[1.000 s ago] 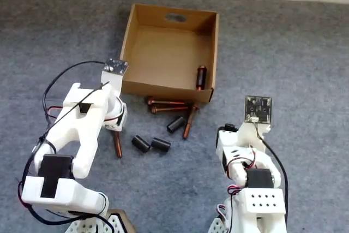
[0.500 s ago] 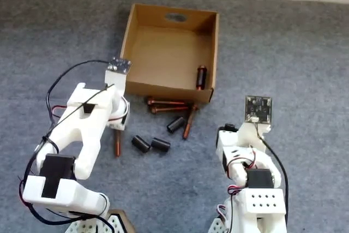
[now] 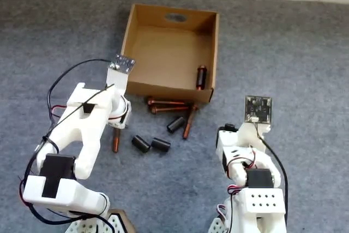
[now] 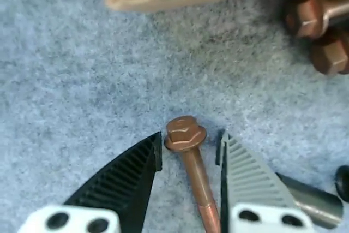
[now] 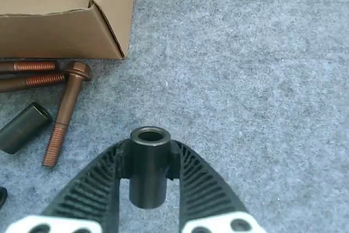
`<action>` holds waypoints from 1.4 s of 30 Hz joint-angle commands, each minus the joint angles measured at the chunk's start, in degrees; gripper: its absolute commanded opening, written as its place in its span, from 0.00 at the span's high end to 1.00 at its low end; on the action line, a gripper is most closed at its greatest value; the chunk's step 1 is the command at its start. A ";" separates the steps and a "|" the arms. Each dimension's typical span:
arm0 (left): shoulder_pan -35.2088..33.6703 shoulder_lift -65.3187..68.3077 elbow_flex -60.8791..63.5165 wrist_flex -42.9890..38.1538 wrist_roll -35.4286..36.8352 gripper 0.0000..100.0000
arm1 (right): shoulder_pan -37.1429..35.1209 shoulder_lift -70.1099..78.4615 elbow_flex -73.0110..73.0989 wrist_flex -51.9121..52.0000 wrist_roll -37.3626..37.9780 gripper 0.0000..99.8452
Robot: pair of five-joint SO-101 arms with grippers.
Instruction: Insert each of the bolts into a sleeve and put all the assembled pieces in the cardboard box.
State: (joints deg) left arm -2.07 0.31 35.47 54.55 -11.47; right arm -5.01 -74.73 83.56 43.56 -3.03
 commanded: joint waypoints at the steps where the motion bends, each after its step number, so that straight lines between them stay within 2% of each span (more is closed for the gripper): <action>1: 0.84 -0.22 -1.89 1.05 -0.09 0.80 | 0.84 -0.84 -0.57 -1.27 -0.18 1.00; 5: 0.84 -0.22 -1.89 4.66 0.00 0.81 | 0.84 -0.84 -0.66 -1.27 -0.18 1.00; 10: 0.84 0.04 -1.45 2.11 0.09 0.86 | 0.84 -0.84 -0.57 -1.27 -0.18 1.00; 18: 1.10 6.64 -4.53 0.62 0.09 1.00 | 0.92 -0.84 -0.57 -1.27 -0.18 1.00; 23: 1.19 4.26 -3.74 0.62 0.44 0.99 | 0.84 -0.84 -0.40 -1.27 -0.35 1.00; 32: 1.19 -11.65 6.37 -1.23 2.46 0.99 | 0.84 -0.84 -0.31 -1.19 -0.53 1.00; 37: 1.19 -10.77 5.32 -1.32 2.29 0.99 | 0.84 -1.54 -0.66 1.01 -0.53 1.00; 42: 1.01 -13.67 1.98 3.69 2.37 0.99 | 0.84 -12.18 0.66 5.05 -0.53 1.00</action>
State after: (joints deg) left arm -1.54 -8.75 41.10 55.69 -9.45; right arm -4.75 -80.62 84.00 46.20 -3.03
